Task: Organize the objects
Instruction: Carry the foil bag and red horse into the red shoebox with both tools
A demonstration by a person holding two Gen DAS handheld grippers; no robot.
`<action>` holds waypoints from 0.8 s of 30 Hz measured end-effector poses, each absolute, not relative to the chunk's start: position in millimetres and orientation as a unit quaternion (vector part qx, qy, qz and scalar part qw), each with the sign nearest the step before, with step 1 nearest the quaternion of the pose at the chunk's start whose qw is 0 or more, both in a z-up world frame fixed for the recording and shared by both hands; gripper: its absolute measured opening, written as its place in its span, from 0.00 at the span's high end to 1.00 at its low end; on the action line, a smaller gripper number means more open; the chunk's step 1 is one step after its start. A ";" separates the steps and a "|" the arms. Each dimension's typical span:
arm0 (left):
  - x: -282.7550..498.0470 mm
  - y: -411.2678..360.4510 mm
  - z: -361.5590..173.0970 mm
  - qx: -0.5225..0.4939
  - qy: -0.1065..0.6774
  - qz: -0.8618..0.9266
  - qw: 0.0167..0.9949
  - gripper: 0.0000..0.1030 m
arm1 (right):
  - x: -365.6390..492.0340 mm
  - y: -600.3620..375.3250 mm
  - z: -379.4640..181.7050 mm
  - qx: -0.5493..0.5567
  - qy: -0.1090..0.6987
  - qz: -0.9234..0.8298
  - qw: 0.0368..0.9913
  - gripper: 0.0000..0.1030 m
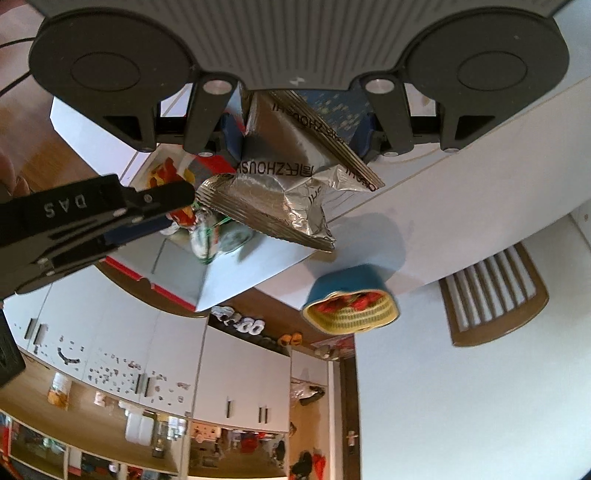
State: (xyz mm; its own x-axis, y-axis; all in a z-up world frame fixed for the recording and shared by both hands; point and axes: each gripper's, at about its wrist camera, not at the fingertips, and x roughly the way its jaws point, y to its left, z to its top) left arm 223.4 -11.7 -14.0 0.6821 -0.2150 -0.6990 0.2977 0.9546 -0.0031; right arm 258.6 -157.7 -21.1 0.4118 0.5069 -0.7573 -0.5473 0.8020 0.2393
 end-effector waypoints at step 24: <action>294.7 -144.2 -52.8 0.100 0.417 -0.173 0.887 0.43 | 341.6 -284.6 -43.9 -0.031 0.442 0.244 0.863 0.66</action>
State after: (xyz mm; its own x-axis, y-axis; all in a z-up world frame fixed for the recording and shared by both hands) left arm 294.7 -144.2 -52.8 0.5928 -0.2237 -0.7736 0.3911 0.9198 0.0337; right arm 341.6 -284.6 -43.9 0.4903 0.3933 -0.7778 -0.4474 0.8794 0.1627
